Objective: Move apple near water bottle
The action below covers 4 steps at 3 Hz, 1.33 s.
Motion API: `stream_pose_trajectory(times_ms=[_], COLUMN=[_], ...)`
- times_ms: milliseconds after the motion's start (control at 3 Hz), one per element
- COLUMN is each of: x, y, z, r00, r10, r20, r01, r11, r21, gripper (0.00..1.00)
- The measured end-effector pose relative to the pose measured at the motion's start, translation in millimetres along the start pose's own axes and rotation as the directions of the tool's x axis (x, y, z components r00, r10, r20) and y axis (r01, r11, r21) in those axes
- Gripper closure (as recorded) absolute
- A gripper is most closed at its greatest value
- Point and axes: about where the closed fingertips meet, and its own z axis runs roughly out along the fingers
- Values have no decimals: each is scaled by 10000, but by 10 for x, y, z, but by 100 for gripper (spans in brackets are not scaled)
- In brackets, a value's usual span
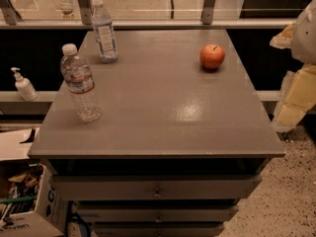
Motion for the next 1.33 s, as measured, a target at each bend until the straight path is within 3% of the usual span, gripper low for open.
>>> stream_pose_trajectory(times_ms=[667,1333], x=[-5,-146], y=[-1,-141], z=[7,288], r00=[10000,9972], r10=[12,402], r20=[34,638], r01=[-12,-404], r11=[10000,9992], r21=[-3,24], gripper=[0,0])
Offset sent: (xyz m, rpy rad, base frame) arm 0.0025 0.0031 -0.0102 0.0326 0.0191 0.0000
